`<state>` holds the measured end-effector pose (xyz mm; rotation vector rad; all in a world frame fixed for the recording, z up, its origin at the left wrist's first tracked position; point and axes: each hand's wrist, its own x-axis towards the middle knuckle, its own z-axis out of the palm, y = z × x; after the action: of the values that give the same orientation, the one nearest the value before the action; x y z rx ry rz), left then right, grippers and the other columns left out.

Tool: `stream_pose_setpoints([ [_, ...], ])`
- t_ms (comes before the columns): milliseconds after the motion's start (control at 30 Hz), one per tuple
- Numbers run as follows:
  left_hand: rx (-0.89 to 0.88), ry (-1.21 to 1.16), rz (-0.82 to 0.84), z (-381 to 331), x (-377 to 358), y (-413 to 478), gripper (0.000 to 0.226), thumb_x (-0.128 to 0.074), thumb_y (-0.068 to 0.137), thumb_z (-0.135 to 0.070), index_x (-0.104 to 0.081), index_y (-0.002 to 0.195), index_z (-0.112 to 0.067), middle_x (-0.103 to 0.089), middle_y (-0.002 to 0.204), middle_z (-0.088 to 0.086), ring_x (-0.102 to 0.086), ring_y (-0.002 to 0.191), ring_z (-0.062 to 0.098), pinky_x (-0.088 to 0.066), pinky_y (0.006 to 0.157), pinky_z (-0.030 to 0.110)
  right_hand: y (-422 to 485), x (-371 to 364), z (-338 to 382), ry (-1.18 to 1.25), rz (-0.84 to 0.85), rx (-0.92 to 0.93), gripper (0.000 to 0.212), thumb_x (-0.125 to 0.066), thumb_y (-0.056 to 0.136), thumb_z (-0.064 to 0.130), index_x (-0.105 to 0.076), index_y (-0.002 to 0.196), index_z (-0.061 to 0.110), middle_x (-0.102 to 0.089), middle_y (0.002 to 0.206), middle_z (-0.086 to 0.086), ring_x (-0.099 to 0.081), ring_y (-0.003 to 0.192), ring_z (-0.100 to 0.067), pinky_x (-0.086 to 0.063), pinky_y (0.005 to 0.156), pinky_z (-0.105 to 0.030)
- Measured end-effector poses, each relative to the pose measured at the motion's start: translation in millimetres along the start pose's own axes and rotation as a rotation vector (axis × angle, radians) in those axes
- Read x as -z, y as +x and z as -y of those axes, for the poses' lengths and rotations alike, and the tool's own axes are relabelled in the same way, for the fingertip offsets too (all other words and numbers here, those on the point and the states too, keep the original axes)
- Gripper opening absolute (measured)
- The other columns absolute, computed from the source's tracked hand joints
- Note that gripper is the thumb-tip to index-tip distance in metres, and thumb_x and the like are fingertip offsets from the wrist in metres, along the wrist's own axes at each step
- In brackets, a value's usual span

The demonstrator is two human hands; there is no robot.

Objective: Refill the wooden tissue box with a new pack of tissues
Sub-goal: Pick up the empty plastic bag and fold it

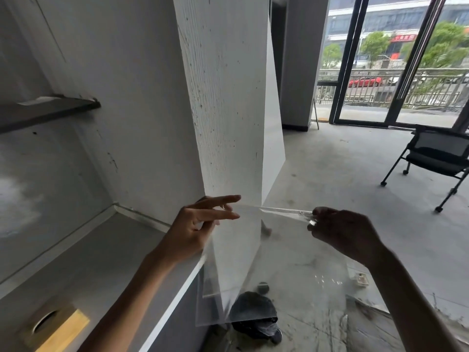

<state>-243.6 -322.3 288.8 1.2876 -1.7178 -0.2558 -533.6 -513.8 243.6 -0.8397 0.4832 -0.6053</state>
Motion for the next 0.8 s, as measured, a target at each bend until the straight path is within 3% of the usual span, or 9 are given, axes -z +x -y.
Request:
stream_pose_setpoints([
  [100, 0.037, 0.001, 0.011, -1.2, 8.5, -4.3, 0.046, -0.051, 0.089, 0.015, -0.076, 0.103, -0.02, -0.06, 0.134, -0.016, -0.062, 0.112, 0.019, -0.056, 0.086, 0.035, 0.5, -12.4, 0.3, -0.109, -0.016, 0.085, 0.024, -0.063, 0.081, 0.009, -0.072, 0.103, 0.005, -0.072, 0.097, -0.016, -0.071, 0.074, -0.022, -0.06, 0.07, -0.028],
  [133, 0.044, 0.01, 0.023, -0.6, 9.6, -6.3, 0.048, -0.05, 0.089, 0.016, -0.076, 0.104, -0.021, -0.059, 0.134, -0.017, -0.06, 0.115, 0.017, -0.055, 0.087, 0.033, 1.2, -15.9, 0.2, -0.219, -0.032, 0.18, 0.031, -0.054, 0.088, 0.0, -0.067, 0.115, 0.007, -0.072, 0.103, -0.016, -0.07, 0.075, -0.02, -0.059, 0.071, -0.025],
  [200, 0.075, -0.015, 0.028, 2.3, 10.2, -11.5, 0.049, -0.048, 0.089, 0.017, -0.075, 0.104, -0.02, -0.06, 0.133, -0.017, -0.057, 0.122, 0.013, -0.053, 0.09, 0.027, 2.7, -21.8, 1.2, -0.377, -0.035, 0.326, 0.045, -0.052, 0.088, -0.006, -0.059, 0.129, 0.012, -0.072, 0.106, -0.017, -0.068, 0.076, -0.019, -0.057, 0.07, -0.023],
  [300, 0.185, -0.154, -0.035, 6.5, 12.0, -25.2, 0.051, -0.042, 0.089, 0.022, -0.075, 0.102, -0.015, -0.063, 0.13, -0.013, -0.054, 0.128, 0.011, -0.046, 0.101, 0.021, 3.6, -36.3, 6.1, -0.484, -0.087, 0.474, 0.049, -0.061, 0.084, 0.007, -0.056, 0.132, 0.016, -0.073, 0.101, -0.017, -0.066, 0.074, -0.021, -0.056, 0.067, -0.024],
  [400, 0.257, -0.154, -0.137, 12.2, 16.9, -37.8, 0.052, -0.037, 0.09, 0.021, -0.075, 0.103, -0.013, -0.064, 0.13, -0.008, -0.053, 0.129, 0.011, -0.04, 0.111, 0.03, 5.6, -57.0, 13.6, -0.619, -0.136, 0.545, 0.042, -0.061, 0.088, 0.003, -0.058, 0.128, 0.014, -0.076, 0.092, -0.012, -0.065, 0.067, -0.019, -0.054, 0.062, -0.025],
  [533, 0.296, -0.058, -0.137, 2.3, 18.4, -22.8, 0.041, -0.054, 0.094, -0.025, -0.052, 0.135, -0.032, -0.053, 0.14, -0.018, -0.039, 0.137, 0.001, -0.031, 0.115, 0.033, 9.8, -95.4, 27.3, -0.852, -0.071, 0.56, 0.042, -0.061, 0.089, -0.003, -0.058, 0.127, 0.016, -0.077, 0.085, -0.003, -0.065, 0.06, -0.018, -0.05, 0.055, -0.025],
  [633, 0.389, -0.033, 0.108, -4.3, 3.8, -5.7, 0.06, -0.067, 0.085, -0.042, -0.043, 0.139, -0.035, -0.052, 0.138, -0.024, -0.04, 0.131, -0.01, -0.03, 0.112, 0.024, 10.4, -131.5, 31.5, -1.033, 0.125, 0.528, 0.047, -0.062, 0.09, 0.003, -0.057, 0.128, 0.031, -0.076, 0.09, -0.003, -0.067, 0.067, -0.021, -0.051, 0.062, -0.031],
  [700, 0.424, -0.16, 0.124, -5.0, -9.7, -0.7, 0.039, -0.068, 0.088, -0.03, -0.06, 0.124, -0.021, -0.068, 0.122, -0.01, -0.06, 0.117, 0.0, -0.042, 0.105, 0.026, 11.4, -148.0, 29.8, -1.191, 0.19, 0.571, 0.051, -0.063, 0.092, 0.012, -0.051, 0.134, 0.038, -0.076, 0.095, 0.004, -0.071, 0.079, -0.017, -0.055, 0.076, -0.036],
  [800, 0.479, -0.38, -0.131, -1.4, -19.3, -3.2, 0.011, -0.063, 0.091, -0.012, -0.068, 0.1, -0.008, -0.076, 0.093, 0.01, -0.073, 0.083, 0.021, -0.054, 0.073, 0.031, 11.3, -150.1, 25.8, -1.534, -0.122, 0.878, 0.065, -0.063, 0.087, 0.046, -0.033, 0.145, 0.043, -0.068, 0.118, 0.018, -0.057, 0.12, -0.008, -0.041, 0.106, -0.041],
])
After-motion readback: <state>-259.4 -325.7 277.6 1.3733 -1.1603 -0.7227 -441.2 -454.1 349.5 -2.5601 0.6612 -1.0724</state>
